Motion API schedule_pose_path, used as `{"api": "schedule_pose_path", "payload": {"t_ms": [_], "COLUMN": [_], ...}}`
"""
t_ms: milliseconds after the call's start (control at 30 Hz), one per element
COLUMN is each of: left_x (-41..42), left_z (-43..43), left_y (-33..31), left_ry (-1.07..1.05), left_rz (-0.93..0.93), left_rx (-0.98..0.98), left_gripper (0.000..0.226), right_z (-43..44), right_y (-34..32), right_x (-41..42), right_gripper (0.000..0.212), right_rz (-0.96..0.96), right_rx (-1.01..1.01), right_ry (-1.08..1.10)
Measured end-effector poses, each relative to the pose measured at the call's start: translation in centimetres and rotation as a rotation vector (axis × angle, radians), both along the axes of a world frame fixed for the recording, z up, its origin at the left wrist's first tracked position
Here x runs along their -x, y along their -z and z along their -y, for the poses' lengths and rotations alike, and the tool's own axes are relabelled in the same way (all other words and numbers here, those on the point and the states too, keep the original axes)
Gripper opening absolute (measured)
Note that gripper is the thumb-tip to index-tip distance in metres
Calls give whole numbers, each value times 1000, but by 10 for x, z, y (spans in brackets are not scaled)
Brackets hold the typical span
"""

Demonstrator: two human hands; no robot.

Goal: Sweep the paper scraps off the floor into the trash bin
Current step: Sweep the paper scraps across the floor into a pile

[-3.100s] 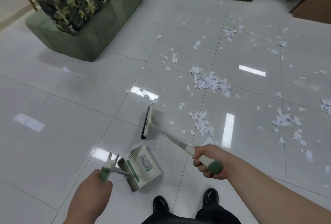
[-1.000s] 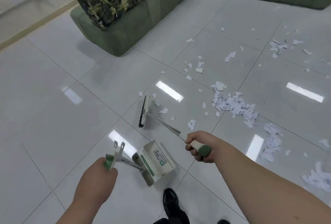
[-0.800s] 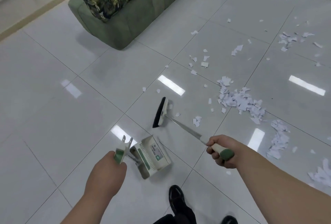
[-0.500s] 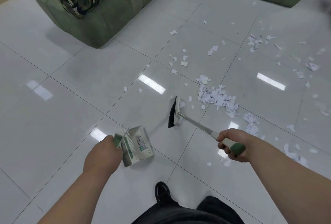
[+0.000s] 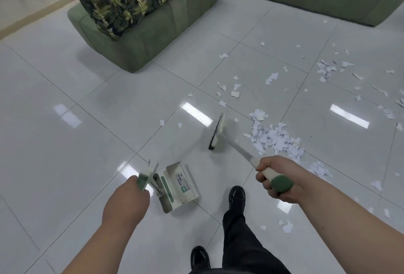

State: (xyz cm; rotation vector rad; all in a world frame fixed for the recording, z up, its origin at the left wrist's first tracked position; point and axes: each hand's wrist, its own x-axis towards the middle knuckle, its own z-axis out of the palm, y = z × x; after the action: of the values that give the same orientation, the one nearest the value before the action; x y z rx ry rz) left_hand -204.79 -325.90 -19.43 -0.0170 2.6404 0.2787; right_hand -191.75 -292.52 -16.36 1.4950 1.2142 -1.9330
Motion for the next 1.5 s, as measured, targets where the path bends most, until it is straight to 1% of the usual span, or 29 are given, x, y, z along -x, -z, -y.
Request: {"api": "schedule_pose_path", "payload": {"t_ms": [100,233,367,500,567,667,800,1033,1200,1300,1400,1500], "left_x": [13,40,70,91,97,109,124,140,143,153,168,187], "left_z": [-12,-39,-74,-96,-108,-132,-171,-243,-294,-315,-331,-338], "left_y": [1,8,15,17,16,7,1,2,-1,-5,-10,-14], "left_ry": [-81,-209,-269,-294,-303,-266,-159,99,287,361,415,462], "left_rz": [0,8,11,24,26,38,58,46,24,18,16,19], "left_rx": [16,48,88,134,131,118,121,75,-1,-41,-88,-124], "left_gripper": [7,6,8,8,6,6,4,8,8,7,7,7], "right_z": [3,8,-1,-25,-50,-100,-164,-252,-272,-278,-282,-275], "right_y": [20,59,102,134,142,141,112,57,28,13,0,-11], "right_x": [61,159,237,270,260,220,165,76,1,-32,-48,-39], "right_gripper": [22,15,22,26,26,26,20,28,20,19,23,28], "right_rz": [-78,-104,-93,-23,33,99,145,202,246,282,304,292], "right_rx": [112,234,333,391,380,366,242,142,50,11,-28,-61], "right_ry": [-79,-239,-324,-318,-291,-222,-216,91,268,362,443,477]}}
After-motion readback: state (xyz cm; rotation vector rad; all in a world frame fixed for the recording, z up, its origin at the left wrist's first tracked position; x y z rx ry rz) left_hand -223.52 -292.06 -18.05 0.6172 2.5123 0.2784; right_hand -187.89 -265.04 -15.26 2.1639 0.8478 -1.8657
